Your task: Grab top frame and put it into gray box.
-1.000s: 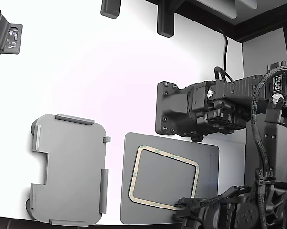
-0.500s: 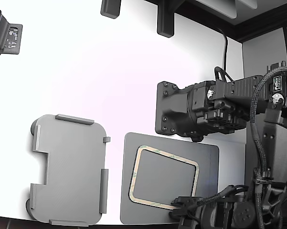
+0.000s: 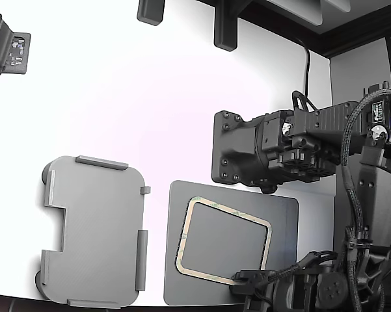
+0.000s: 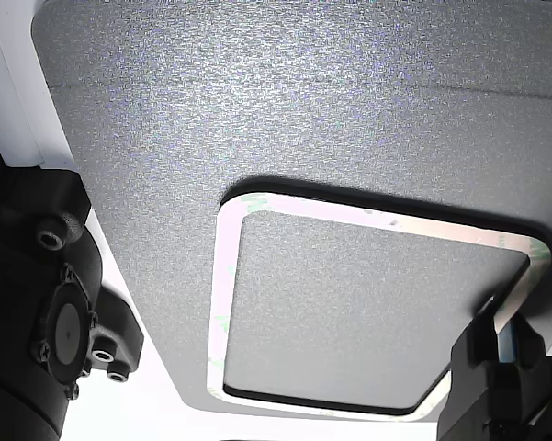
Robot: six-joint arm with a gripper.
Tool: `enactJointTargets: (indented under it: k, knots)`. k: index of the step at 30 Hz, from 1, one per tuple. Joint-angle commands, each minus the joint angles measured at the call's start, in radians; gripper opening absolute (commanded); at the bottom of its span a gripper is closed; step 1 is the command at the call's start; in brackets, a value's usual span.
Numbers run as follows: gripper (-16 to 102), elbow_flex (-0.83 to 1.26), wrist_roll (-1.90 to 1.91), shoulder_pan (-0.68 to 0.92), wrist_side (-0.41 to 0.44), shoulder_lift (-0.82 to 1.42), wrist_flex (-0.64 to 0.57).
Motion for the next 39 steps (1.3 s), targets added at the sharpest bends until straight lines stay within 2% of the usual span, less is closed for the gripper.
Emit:
enactJointTargets:
  k: [1,3,6,11,13,16,21,23,25,28,31,35,39]
  knots:
    - [-11,-0.040,0.011,-0.009,0.009,0.029,0.021]
    - [-11,-0.075,0.058,-0.011,0.021,0.040,0.052]
    - [-11,-0.170,0.215,-0.028,0.084,0.057,0.112]
    - [-11,-0.505,0.446,-0.152,0.100,-0.014,0.296]
    - [-11,-0.617,0.534,-0.196,0.130,-0.057,0.379]
    - [-11,-0.641,0.741,-0.250,0.178,-0.055,0.380]
    - [-11,-0.644,1.161,-0.272,0.405,-0.048,0.380]
    - [-11,-0.658,1.368,-0.295,0.451,-0.046,0.380]
    - [-11,-0.670,1.454,-0.327,0.459,-0.040,0.380]
    - [-11,-0.673,1.491,-0.391,0.417,-0.029,0.382]
    - [-11,-0.647,1.661,-0.436,0.442,0.003,0.382]
    - [-12,-0.609,1.970,-0.482,0.505,0.057,0.380]
    - [-14,-0.604,2.474,-0.545,0.488,0.092,0.380]
